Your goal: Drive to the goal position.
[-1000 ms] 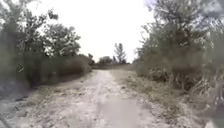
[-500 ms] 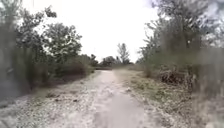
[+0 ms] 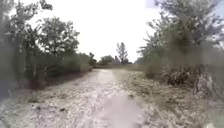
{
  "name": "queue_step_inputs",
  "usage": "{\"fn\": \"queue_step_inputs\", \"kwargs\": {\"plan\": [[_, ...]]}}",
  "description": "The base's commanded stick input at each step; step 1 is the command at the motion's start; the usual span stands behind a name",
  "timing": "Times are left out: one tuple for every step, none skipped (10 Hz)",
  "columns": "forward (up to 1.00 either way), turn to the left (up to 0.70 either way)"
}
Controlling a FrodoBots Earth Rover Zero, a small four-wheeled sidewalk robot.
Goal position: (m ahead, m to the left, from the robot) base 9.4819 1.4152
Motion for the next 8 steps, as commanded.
{"fn": "queue_step_inputs", "kwargs": {"plan": [[0.70, 0.07], [0.70, 0.23], [0.70, 0.14], [0.70, 0.06], [0.70, 0.02], [0.70, 0.00], [0.70, 0.00], [0.70, 0.00]]}}
